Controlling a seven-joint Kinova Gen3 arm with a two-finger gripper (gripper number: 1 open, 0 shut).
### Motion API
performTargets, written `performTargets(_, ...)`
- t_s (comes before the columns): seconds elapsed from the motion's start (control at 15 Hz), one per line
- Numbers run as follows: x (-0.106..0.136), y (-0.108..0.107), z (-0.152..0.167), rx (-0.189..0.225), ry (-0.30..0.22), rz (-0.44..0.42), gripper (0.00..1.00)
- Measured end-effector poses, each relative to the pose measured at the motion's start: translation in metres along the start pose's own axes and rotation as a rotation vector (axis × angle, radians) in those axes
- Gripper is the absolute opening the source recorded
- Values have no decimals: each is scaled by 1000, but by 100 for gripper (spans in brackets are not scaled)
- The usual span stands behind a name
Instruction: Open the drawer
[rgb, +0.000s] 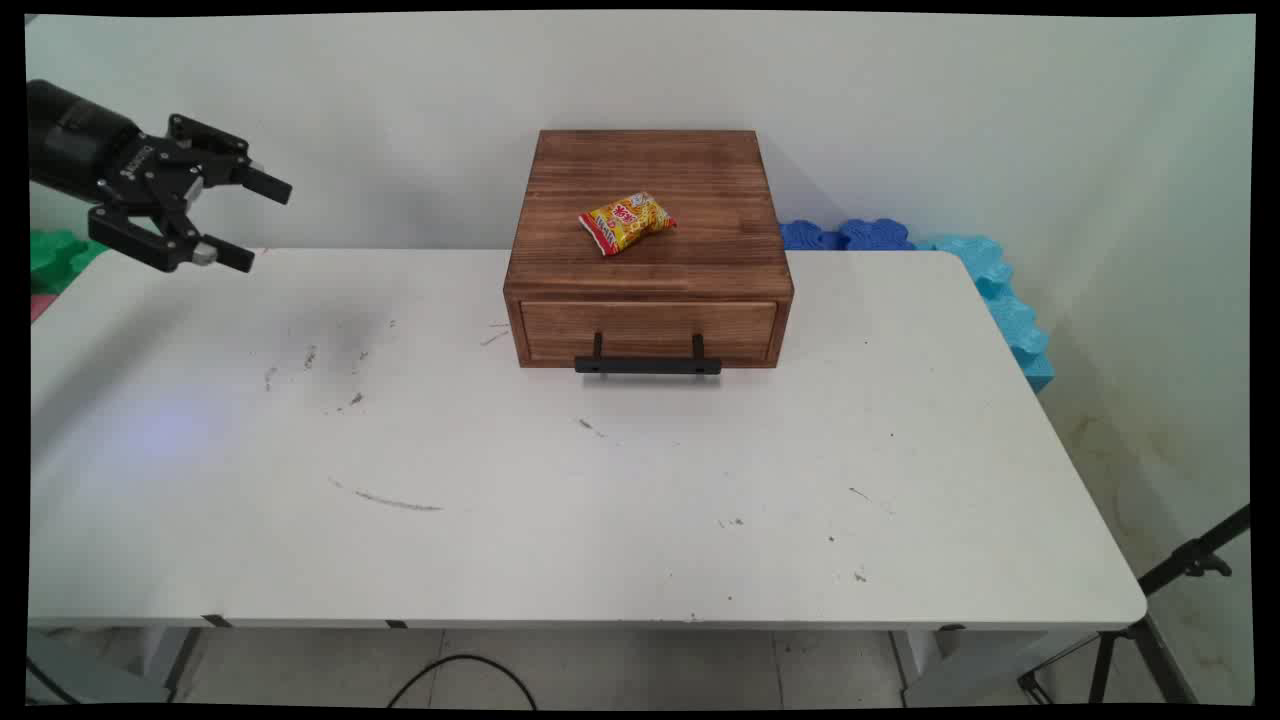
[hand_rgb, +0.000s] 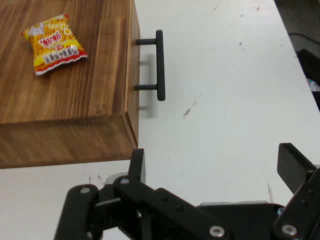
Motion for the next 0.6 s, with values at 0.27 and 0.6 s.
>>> performTargets(0.27, 27, -5, 15, 31, -11, -71, 100)
performTargets(0.6, 102, -12, 62, 80, -43, -138, 100)
